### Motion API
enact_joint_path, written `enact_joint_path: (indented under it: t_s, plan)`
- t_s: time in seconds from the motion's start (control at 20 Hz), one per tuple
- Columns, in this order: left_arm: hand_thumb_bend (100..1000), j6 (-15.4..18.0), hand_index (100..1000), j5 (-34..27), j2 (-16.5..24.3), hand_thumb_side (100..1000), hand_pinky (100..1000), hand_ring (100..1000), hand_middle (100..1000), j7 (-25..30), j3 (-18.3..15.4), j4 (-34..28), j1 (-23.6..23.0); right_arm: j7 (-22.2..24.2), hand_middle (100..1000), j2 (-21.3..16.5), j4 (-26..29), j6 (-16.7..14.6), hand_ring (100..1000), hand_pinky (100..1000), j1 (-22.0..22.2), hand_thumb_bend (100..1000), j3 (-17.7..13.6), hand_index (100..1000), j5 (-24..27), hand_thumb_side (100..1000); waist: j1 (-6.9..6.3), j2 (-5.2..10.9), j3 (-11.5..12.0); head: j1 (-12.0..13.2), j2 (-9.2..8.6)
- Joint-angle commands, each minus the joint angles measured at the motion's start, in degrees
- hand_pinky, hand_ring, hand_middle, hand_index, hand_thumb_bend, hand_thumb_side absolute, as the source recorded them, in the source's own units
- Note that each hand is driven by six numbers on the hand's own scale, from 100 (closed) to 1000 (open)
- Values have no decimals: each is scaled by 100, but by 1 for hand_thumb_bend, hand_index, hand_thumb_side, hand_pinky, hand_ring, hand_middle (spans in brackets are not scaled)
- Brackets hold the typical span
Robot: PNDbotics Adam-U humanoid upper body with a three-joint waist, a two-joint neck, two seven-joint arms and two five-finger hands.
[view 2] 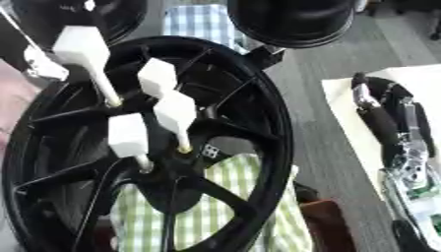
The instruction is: Pull the pin out of the wheel hub.
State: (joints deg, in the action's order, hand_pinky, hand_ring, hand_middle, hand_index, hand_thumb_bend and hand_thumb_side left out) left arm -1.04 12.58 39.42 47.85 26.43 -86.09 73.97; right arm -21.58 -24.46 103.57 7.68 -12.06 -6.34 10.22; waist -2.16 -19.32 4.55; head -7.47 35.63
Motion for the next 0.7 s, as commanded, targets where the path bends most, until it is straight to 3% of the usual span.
enact_joint_path:
  t_s: [0.05,0.35,0.45,0.55,0.6,0.7]
  plan:
    - [290,-110,349,-88,330,128,593,416,210,-256,-318,-254,51,-18,607,-141,64,-5,747,827,-42,251,-60,694,20,473,19,152,6,-5,-56]
    - [298,-173,352,-107,379,120,599,417,208,-349,-343,-304,15,-26,607,-150,64,-6,747,827,-29,250,-74,694,16,470,18,166,19,-61,-36]
    - [298,-302,352,19,585,120,599,417,208,-476,-548,-100,-105,-101,607,-183,65,-20,747,827,61,250,-171,694,2,470,51,208,212,-249,24]
    - [298,-403,352,191,870,120,599,417,208,-652,-833,13,-171,-125,607,-194,78,-25,747,827,64,250,-185,694,4,470,64,199,253,-256,19]
    - [225,-416,353,261,1019,138,596,411,203,-744,-982,24,-263,-134,607,-196,81,-26,746,827,63,248,-195,694,4,470,73,189,273,-295,14]
    - [225,-550,353,424,1336,138,596,411,203,-939,-1299,239,-538,-172,607,-201,89,-32,746,827,82,248,-238,694,0,470,105,180,363,-370,10]
